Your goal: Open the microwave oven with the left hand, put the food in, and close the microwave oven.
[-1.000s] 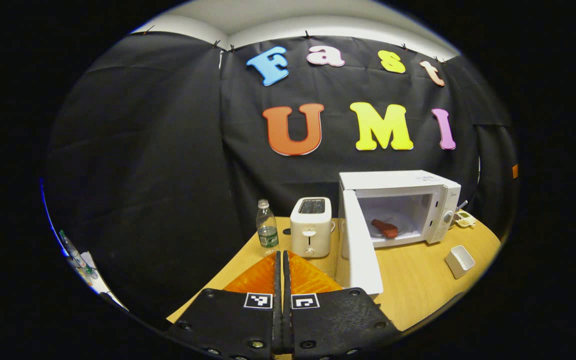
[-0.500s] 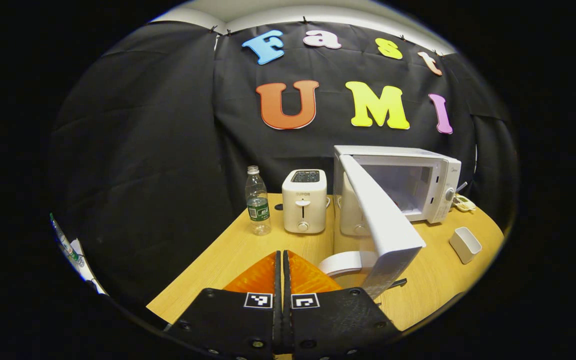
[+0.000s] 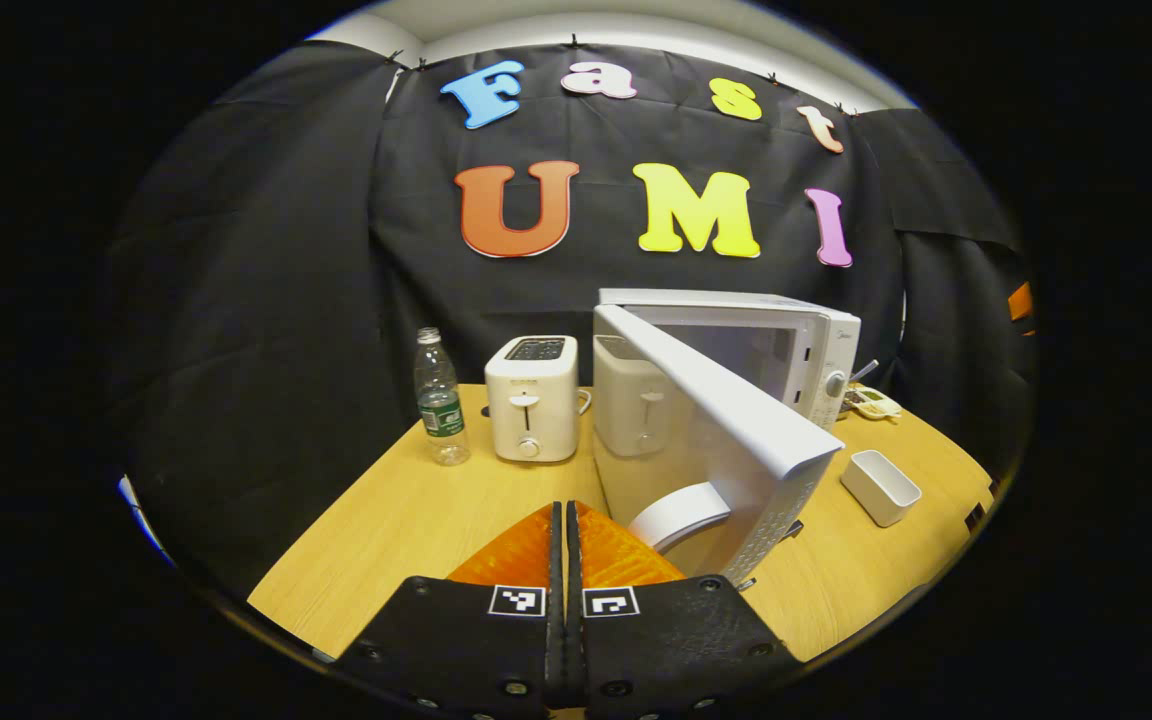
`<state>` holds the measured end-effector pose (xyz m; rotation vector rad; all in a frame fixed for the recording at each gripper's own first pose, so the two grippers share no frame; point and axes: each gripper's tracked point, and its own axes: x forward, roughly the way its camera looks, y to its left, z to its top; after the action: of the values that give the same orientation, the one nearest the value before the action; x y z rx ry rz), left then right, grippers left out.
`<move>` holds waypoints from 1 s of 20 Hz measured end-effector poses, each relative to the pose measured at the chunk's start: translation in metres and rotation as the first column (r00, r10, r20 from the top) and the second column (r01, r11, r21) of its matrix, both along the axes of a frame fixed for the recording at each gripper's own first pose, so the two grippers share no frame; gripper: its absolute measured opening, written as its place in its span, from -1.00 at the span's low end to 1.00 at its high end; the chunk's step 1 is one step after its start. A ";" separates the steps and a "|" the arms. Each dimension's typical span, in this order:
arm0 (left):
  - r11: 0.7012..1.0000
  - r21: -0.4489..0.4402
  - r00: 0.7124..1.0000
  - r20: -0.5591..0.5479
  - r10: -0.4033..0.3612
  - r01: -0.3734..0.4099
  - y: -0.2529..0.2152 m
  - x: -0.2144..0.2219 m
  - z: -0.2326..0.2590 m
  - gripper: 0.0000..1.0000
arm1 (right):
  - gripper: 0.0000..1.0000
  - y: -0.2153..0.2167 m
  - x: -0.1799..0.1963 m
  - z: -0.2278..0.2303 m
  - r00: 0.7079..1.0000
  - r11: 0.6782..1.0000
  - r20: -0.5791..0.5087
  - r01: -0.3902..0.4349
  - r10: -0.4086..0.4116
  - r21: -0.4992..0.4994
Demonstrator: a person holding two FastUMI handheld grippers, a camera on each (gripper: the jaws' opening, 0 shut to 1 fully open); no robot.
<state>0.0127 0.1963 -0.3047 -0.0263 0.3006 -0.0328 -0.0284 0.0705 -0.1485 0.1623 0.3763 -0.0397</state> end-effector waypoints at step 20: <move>0.938 -0.014 0.938 0.005 -0.347 0.347 -0.211 0.070 0.014 -1.00 | 0.83 -0.060 0.003 -0.004 0.997 0.998 -0.039 0.067 -0.067 0.004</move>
<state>0.0824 -0.0147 -0.2908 0.0128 0.3001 -0.3867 -0.0255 0.0103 -0.1521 0.1797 0.4098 -0.1082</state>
